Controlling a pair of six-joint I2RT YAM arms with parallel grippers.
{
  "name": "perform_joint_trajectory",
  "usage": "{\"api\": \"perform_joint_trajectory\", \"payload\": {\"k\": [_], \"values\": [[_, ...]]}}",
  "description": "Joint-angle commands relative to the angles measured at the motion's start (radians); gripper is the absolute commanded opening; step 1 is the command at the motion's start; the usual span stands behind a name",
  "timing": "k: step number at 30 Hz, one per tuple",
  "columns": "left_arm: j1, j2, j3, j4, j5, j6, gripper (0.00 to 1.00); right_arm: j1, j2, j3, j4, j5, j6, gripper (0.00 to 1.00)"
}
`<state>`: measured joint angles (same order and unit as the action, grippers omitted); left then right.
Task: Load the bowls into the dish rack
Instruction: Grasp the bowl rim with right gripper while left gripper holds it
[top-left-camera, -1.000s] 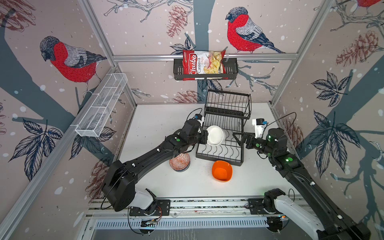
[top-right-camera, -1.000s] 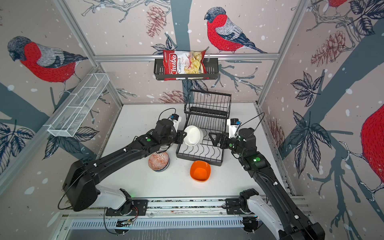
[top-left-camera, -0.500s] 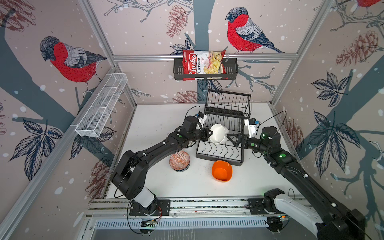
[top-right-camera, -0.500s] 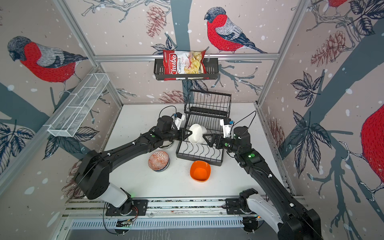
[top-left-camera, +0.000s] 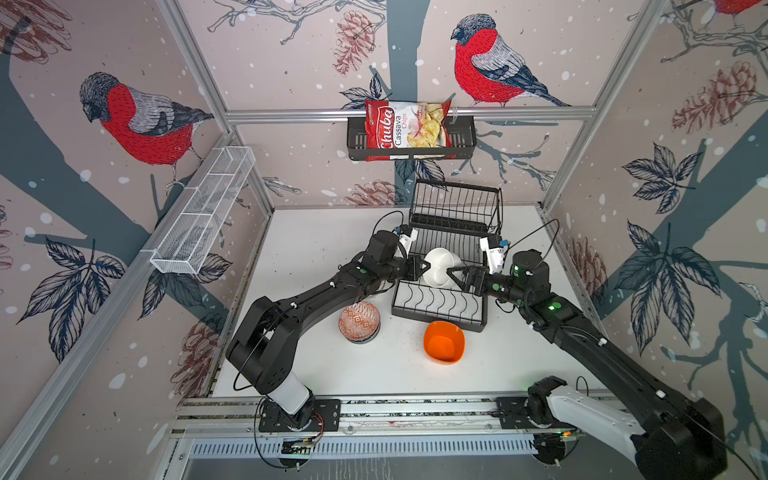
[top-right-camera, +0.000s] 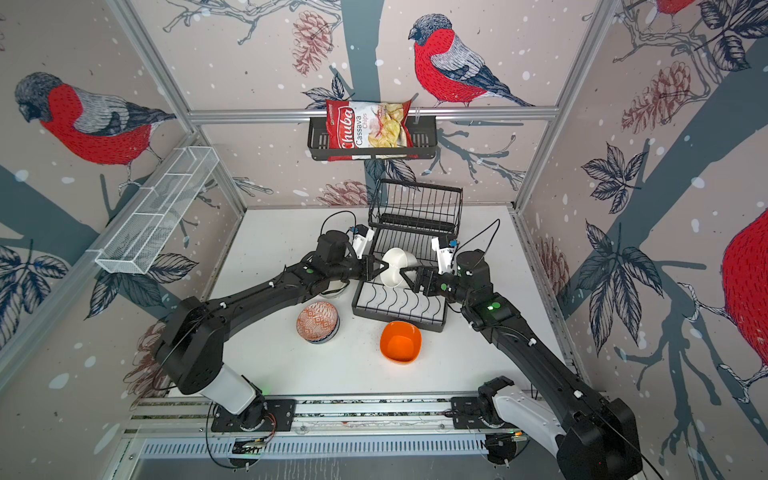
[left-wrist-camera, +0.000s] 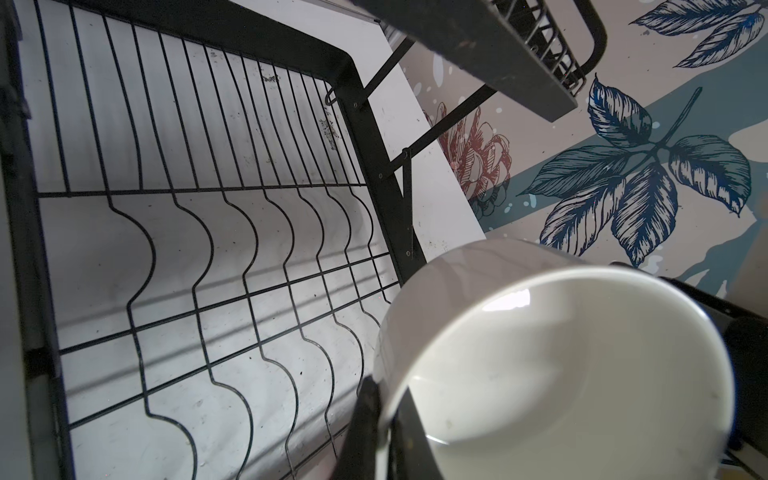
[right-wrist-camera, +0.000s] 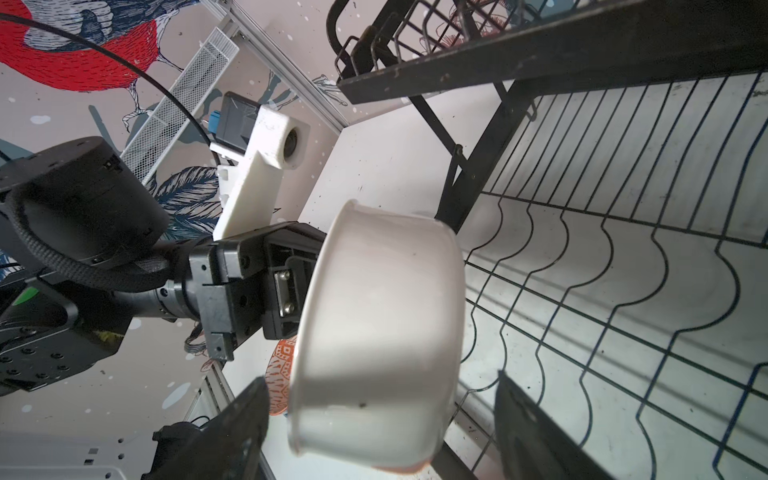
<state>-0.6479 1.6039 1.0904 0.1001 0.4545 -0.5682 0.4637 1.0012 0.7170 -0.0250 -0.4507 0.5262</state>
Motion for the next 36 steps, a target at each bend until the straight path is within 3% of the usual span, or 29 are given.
{"api": "perform_joint_trajectory", "payload": {"k": [1,5,16,26,36], "values": [[0.001,-0.003,-0.001,0.098,0.035,-0.001,0.00,0.006,0.011,0.012,0.042,0.040,0.015,0.78],[0.001,0.001,-0.001,0.100,0.034,-0.003,0.00,0.011,0.020,0.014,0.050,0.044,0.024,0.73],[0.002,0.008,-0.005,0.121,0.048,-0.008,0.00,0.016,0.046,0.021,0.057,0.019,0.032,0.72],[0.001,0.010,-0.017,0.125,0.044,-0.009,0.00,0.025,0.046,0.019,0.068,0.020,0.030,0.58],[0.002,0.014,-0.008,0.110,0.040,-0.003,0.00,0.038,0.051,0.022,0.066,0.038,0.024,0.51]]}}
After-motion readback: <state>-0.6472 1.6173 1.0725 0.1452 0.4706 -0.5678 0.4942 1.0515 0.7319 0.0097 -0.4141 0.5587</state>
